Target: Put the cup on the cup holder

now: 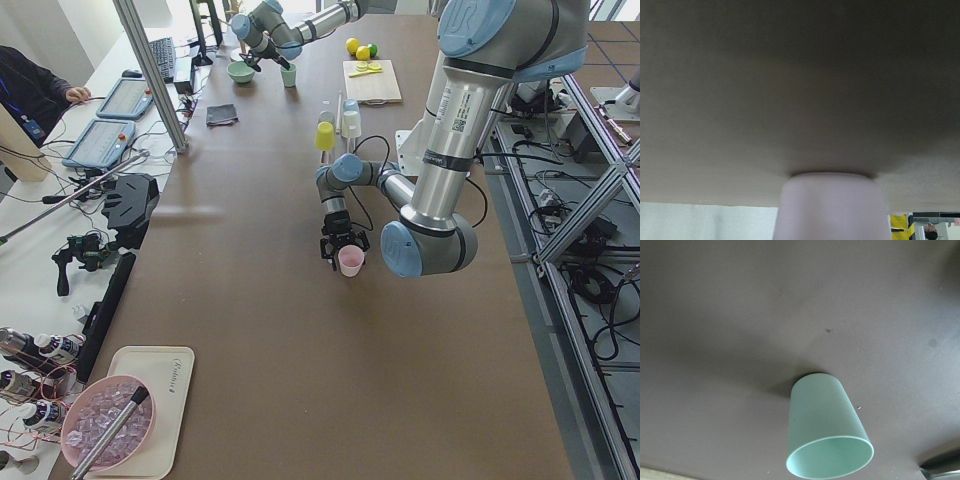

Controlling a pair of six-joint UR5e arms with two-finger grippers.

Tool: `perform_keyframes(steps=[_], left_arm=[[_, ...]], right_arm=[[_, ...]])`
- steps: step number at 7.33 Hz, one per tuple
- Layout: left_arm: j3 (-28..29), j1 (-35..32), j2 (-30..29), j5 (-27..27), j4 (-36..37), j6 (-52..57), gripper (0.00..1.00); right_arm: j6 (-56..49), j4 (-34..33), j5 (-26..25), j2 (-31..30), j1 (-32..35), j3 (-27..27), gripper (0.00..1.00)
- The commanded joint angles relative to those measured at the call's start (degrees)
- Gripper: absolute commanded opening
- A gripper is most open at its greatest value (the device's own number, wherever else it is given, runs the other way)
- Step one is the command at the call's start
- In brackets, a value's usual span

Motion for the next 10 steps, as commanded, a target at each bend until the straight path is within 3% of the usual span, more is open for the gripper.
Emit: perform_keyframes(steps=[1,5,7,9,10], left_arm=[[-0.72,0.06,0.75,0.00,-0.41,-0.79,0.97],[-1.95,0.06,3.38,0.00,-2.78,-2.28,0.96],[-3.26,0.06,3.47,0.00,-2.78,-2.29,0.90],[-4.84,0.06,3.47,0.00,-2.78,-2.20,0.58],[-5.37,0.06,3.39,0.00,-2.78,-2.11,0.51]], right_arm=[[-0.46,-0.90,-2.55,2.90,-1.36,-6.73,0.95],[-10.03,4.54,-10.79,4.41,-3.56,-11.60,0.97],[-10.83,4.99,-11.26,4.41,-4.61,-12.04,0.98],[-11.63,4.99,-11.25,4.41,-5.58,-13.36,0.98],[-11.81,4.99,-11.25,4.41,-5.67,-13.89,0.98]])
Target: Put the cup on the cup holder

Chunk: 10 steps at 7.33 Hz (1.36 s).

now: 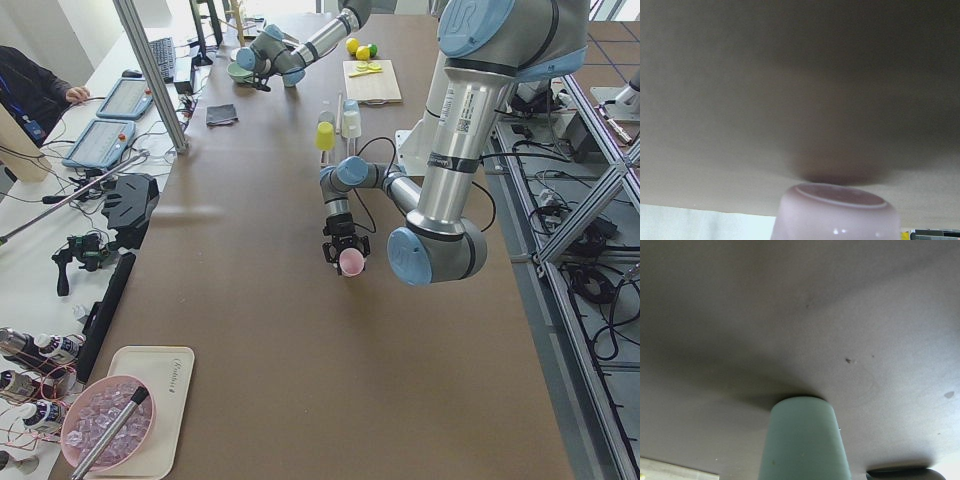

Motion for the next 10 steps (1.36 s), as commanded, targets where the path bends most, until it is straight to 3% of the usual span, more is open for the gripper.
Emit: perform_keyframes(steps=[1,3,5,7,10], left_arm=[[-2.05,0.00,0.13,0.09,0.00,0.36,0.48],[-5.21,-2.88,0.13,0.17,0.17,0.71,0.48],[-9.43,-9.90,-0.30,3.58,0.00,13.63,0.49],[-12.60,-15.62,-1.88,3.69,-0.09,14.07,0.48],[-12.53,-22.15,-5.31,3.78,-9.03,13.28,0.44]], right_arm=[[-0.31,0.02,-0.02,0.18,-0.40,-1.40,0.98],[-0.66,-0.07,-0.11,0.27,-0.41,-2.89,0.98],[-0.58,-0.07,-0.11,0.27,-0.49,-3.51,0.98],[-0.58,-0.07,-0.10,0.36,-1.02,-4.74,0.98],[-0.58,-0.07,-0.28,0.36,-1.02,-5.98,0.98]])
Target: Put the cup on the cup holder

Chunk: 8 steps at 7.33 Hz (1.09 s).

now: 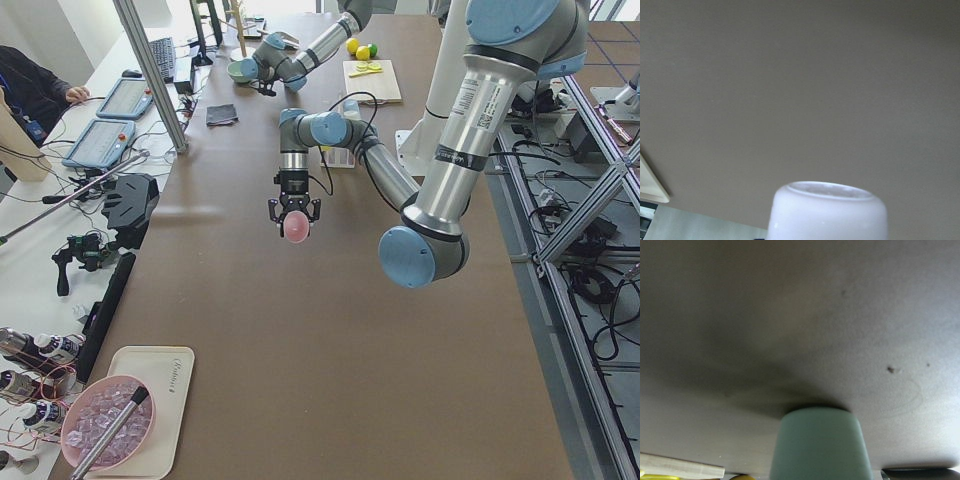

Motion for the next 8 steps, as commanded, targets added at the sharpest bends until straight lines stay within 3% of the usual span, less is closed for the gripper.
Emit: perform_keyframes(steps=[1,3,4,5,6,8], left_arm=[[-0.02,-2.58,-1.18,0.08,-5.06,-3.74,0.44],[2.24,-2.94,-3.29,2.52,-9.96,-6.05,0.42],[2.78,-2.94,-2.78,3.50,-13.13,-6.15,0.35],[2.96,-2.94,-3.12,3.33,-16.03,-6.50,0.37],[3.49,-2.94,-1.64,3.16,-26.07,-10.33,0.38],[2.97,-2.68,-0.22,2.81,-35.36,-14.31,0.38]], right_arm=[[0.00,0.00,-0.03,0.00,-0.04,-0.53,0.98],[0.00,0.09,0.06,0.00,-0.21,-0.62,0.98],[0.00,0.09,0.06,-0.09,-0.56,-0.71,0.98],[-0.09,0.09,0.06,-0.17,-0.74,-0.71,0.98],[-0.18,0.09,-0.03,-0.26,-1.09,-0.71,0.98],[-1.14,0.00,-0.03,-0.35,-1.18,-0.71,0.87]])
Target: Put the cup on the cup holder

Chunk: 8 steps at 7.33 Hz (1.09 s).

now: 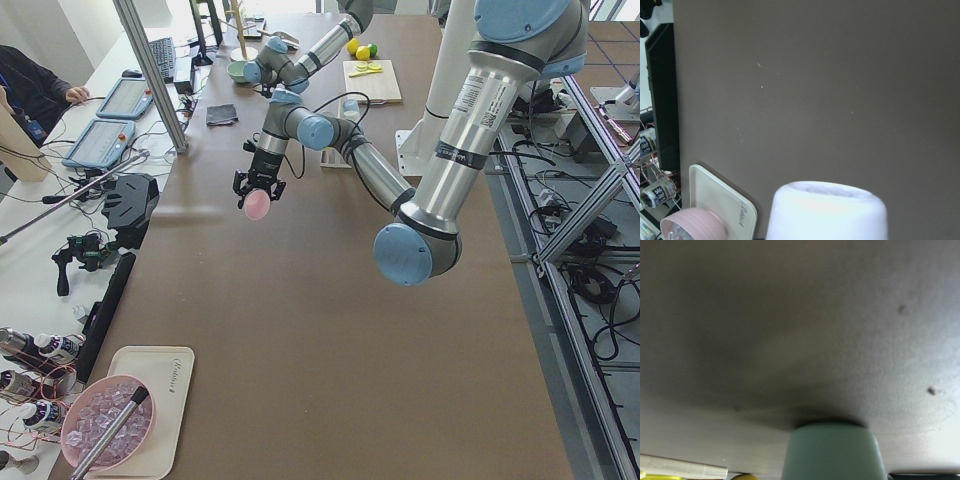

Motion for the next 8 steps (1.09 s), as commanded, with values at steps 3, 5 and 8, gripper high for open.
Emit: perform_keyframes(steps=[3,5,8], left_arm=[[5.29,0.35,0.89,-1.68,-31.24,-4.82,0.37],[8.57,1.22,0.90,-1.76,-43.26,-4.82,0.36],[8.39,2.02,4.57,-6.68,-65.11,-16.73,0.35]], right_arm=[[-2.71,-0.24,-1.24,-0.14,-0.17,0.52,0.49],[-2.72,-1.29,-1.24,-1.10,0.18,5.76,0.38],[-2.19,-4.11,-0.19,-6.55,1.14,24.48,0.27]])
